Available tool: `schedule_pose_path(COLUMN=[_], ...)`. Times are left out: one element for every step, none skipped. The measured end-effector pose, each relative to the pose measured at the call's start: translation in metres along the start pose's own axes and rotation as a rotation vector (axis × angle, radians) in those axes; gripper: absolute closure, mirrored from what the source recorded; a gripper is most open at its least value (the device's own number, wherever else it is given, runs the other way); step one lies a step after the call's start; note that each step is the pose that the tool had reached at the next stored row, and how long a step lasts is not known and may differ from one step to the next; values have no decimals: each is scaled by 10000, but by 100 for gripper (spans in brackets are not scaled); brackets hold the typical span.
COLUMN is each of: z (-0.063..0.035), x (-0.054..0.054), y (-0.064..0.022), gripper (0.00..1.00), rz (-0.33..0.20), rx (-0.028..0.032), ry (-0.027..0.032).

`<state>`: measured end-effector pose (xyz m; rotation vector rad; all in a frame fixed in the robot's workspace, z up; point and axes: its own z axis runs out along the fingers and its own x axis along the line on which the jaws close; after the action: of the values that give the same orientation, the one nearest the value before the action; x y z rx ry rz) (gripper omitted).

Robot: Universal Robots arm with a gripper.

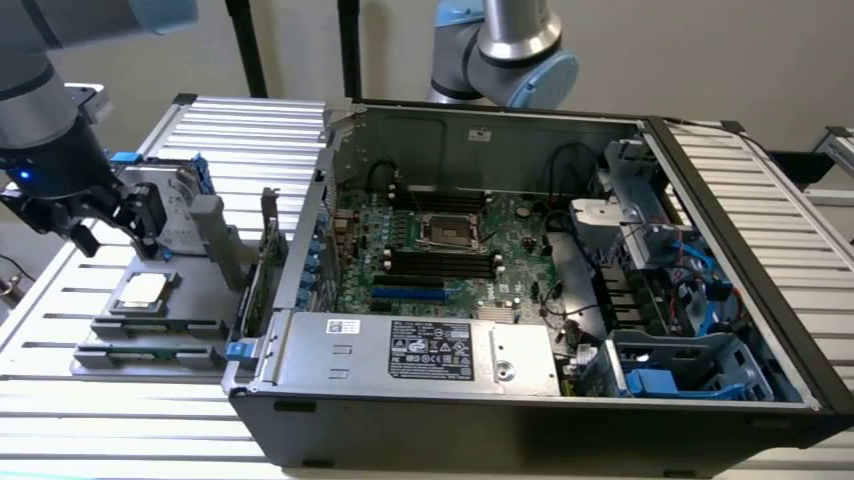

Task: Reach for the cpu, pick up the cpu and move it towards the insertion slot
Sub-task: 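Pick up the cpu and move it towards the insertion slot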

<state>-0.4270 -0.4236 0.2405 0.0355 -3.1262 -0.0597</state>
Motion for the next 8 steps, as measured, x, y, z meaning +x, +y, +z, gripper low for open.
schedule_pose_path(z=[15,15,16,16,16,16,16,16], x=[0,0,0,0,0,0,0,0], y=[-1,-1,-1,-1,-1,-1,-1,-1], gripper=[29,29,29,29,29,29,29,29], rz=[0,0,0,0,0,0,0,0], rx=[0,0,0,0,0,0,-1,0], ry=[-1,1,0,0,0,0,0,0])
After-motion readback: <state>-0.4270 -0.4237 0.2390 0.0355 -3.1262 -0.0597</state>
